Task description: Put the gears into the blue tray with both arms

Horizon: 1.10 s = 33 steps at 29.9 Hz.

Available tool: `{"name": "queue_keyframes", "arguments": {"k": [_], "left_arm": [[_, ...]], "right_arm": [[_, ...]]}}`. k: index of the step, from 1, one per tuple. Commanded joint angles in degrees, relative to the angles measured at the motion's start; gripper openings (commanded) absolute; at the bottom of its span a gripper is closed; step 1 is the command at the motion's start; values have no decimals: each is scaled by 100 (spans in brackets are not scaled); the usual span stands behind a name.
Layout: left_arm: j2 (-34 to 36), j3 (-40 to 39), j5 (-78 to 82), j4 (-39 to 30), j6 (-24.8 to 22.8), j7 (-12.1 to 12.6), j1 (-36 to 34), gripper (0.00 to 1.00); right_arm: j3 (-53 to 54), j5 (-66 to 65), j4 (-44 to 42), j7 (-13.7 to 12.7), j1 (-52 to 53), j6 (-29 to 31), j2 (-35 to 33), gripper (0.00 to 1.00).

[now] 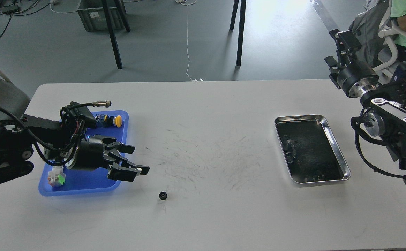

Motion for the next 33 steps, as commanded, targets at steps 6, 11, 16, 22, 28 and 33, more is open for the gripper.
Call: {"name": "queue_keyframes", "arguments": {"k": [6,11,16,22,28,33], "left_arm": [[234,159,329,-251,159,0,101,98],[392,308,364,-330,212,0,128,98],[612,379,592,-559,203,0,93,98],[560,423,1084,-559,212,0,66,98],[428,440,1436,-716,282,0,23,98],[218,475,1471,-726,309,0,5,98]], "right_arm": [[33,0,-87,1,-29,0,48,95],[33,0,-87,1,-73,0,48,95],[59,0,-96,1,-99,0,57,95],[515,0,-79,1,-424,0,83,95],[806,9,-105,1,-644,0,92,95],[964,0,-175,1,-873,0,267,95]]}}
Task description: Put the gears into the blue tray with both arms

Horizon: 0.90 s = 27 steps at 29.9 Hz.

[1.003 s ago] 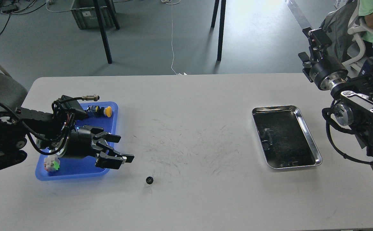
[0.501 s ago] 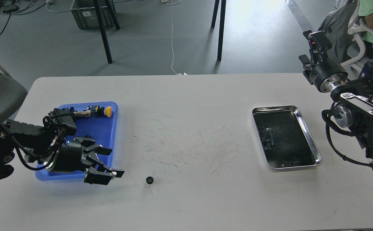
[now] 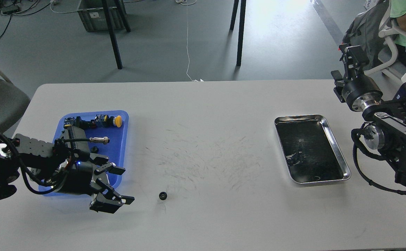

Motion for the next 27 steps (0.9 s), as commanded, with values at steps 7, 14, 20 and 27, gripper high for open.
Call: {"name": "queue_keyframes", "arguments": {"k": [7,14,20,27], "left_arm": [[-510,9,-20,54,548,0,-39,98],[-1134,18,-12,467,726,0,-163,97],[-1556,246,-20,696,848,0,-92,97],[-1601,395,41,915,1261,0,-66,93]], "right_arm": [[56,-7,-153,-1,-142,-69,188,95],[39,-7,-267,-1,-142,-61,249,95],[21,-7,-276,-1,-151,-61,249,95],[-5,-7,-276,-1,-151,-61,241,95]]}}
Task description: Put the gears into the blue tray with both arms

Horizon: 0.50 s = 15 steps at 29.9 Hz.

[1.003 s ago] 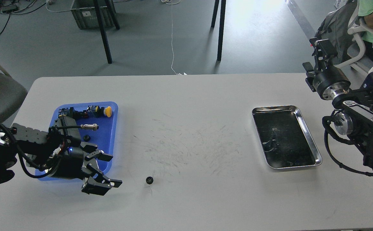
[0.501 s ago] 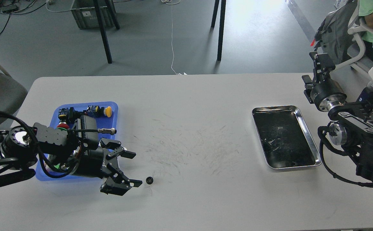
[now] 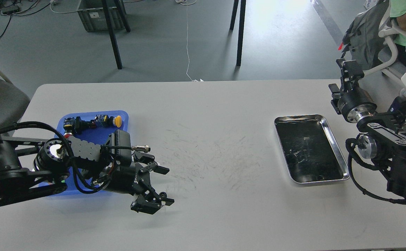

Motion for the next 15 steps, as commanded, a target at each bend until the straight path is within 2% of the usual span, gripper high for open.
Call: {"name": "queue_keyframes", "arguments": {"k": [1,6,15], "left_arm": [[6,62,25,84,171,-1,16,92],[-21,229,16,137,346,-1,42,87],[23,247,7,225,680,-1,350,85]], "right_arm": [[-16,0,1,1,0,0,0,95],[-34,-9,1,1,0,0,0,95],[-69,-18,1,1,0,8,-9,95]]}}
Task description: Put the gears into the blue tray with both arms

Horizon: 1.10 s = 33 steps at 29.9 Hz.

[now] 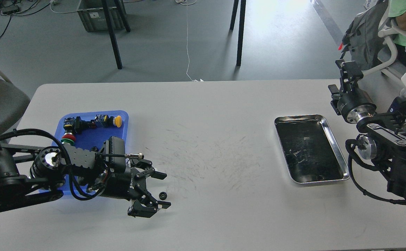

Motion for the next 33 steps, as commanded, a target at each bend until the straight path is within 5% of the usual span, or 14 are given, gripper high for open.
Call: {"name": "queue_keyframes", "arguments": {"k": [1,33], "left_arm": [[2,-8,-10,56,69,0,103,84],[-314,-26,148,680,429,0,437,63]], "right_arm": [[-9,-9,0,-1,3,5,-9,95],[53,0,-44,-1,3,5,-9,95]]}}
